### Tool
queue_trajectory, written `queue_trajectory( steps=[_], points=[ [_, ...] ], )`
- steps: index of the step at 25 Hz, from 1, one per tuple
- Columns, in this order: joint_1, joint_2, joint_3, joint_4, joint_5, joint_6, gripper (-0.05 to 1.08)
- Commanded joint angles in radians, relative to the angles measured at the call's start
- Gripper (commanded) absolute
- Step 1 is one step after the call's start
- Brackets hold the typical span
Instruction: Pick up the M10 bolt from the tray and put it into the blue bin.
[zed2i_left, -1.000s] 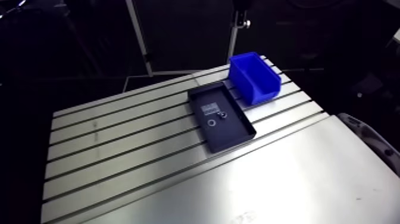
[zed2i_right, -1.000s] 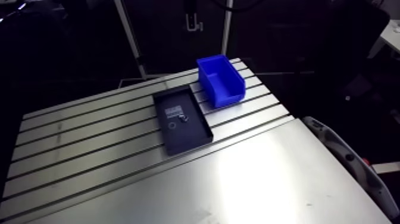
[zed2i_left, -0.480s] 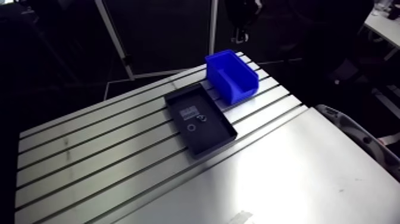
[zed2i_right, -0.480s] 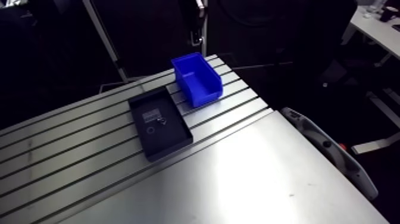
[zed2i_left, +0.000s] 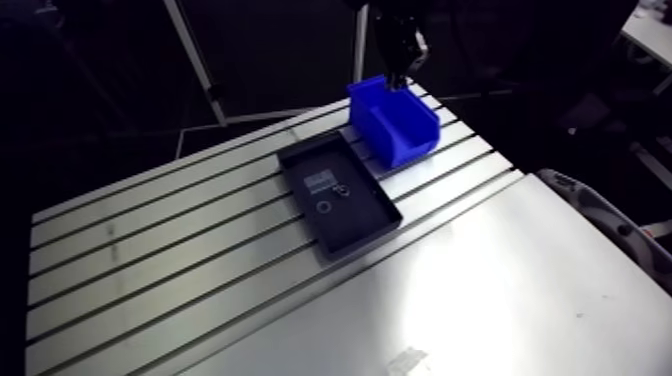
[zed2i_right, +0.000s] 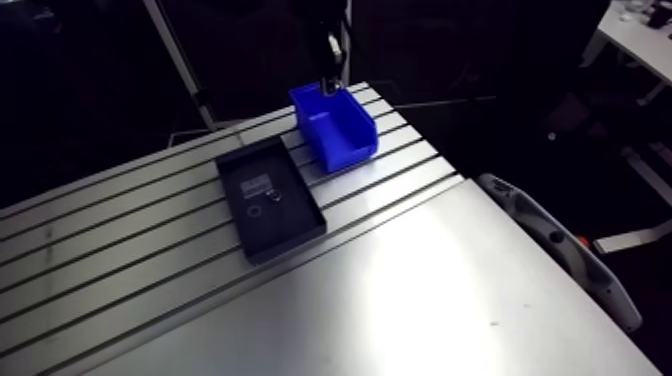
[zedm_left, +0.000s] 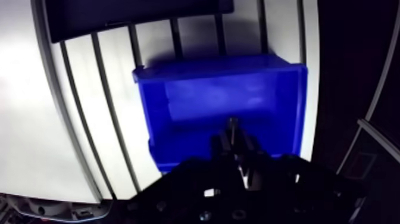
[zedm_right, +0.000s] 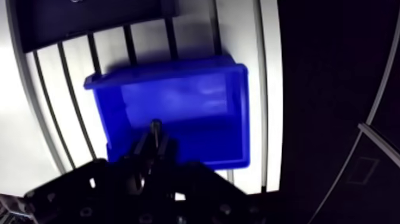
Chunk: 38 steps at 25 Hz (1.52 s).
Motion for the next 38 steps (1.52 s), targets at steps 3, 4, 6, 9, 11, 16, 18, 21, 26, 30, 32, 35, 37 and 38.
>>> queue_trajectory(
  steps=[3,4,6,9,11,16,18,21,26,30,32,35,37,38],
  points=[
    [0.008,0.077,0.002,-0.056,-0.003,0.028,1.03],
    [0.009,0.080,0.002,-0.056,-0.003,0.033,1.03],
    [0.015,0.095,0.002,-0.056,-0.006,0.034,1.03],
    [0.017,0.112,0.002,-0.063,-0.023,0.036,1.03],
    [0.017,0.120,0.003,-0.072,-0.025,0.036,1.03],
    [0.014,0.123,0.008,-0.076,-0.026,0.036,1.03],
    [0.012,0.123,0.009,-0.076,-0.026,0.036,1.02],
    [0.012,0.123,0.009,-0.076,-0.039,0.036,1.02],
    [0.012,0.139,0.009,-0.076,-0.042,0.039,1.01],
    [0.014,0.139,0.008,-0.076,-0.045,0.045,0.98],
    [0.014,0.139,0.006,-0.076,-0.046,0.045,0.79],
    [0.011,0.139,0.008,-0.109,-0.057,0.063,0.01],
    [0.012,0.138,0.008,-0.133,-0.078,0.057,0.01],
    [0.015,0.129,0.008,-0.130,-0.085,0.060,0.01]
  ],
)
